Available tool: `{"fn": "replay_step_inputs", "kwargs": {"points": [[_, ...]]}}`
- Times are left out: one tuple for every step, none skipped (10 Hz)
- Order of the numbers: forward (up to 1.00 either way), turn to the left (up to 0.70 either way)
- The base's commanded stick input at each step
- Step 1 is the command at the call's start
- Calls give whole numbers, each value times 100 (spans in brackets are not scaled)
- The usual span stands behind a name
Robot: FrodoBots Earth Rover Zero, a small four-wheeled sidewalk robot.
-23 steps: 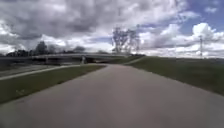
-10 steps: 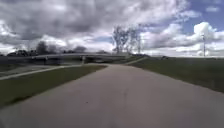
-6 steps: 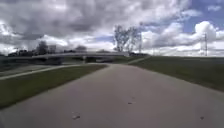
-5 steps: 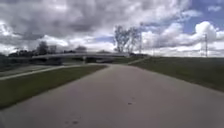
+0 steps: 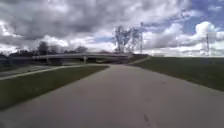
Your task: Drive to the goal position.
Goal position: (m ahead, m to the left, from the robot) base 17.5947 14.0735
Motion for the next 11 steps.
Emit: {"fn": "replay_step_inputs", "kwargs": {"points": [[100,-20],[100,-5],[100,0],[100,0],[100,0],[100,0],[100,0],[100,0],[100,0],[100,0],[100,0]]}}
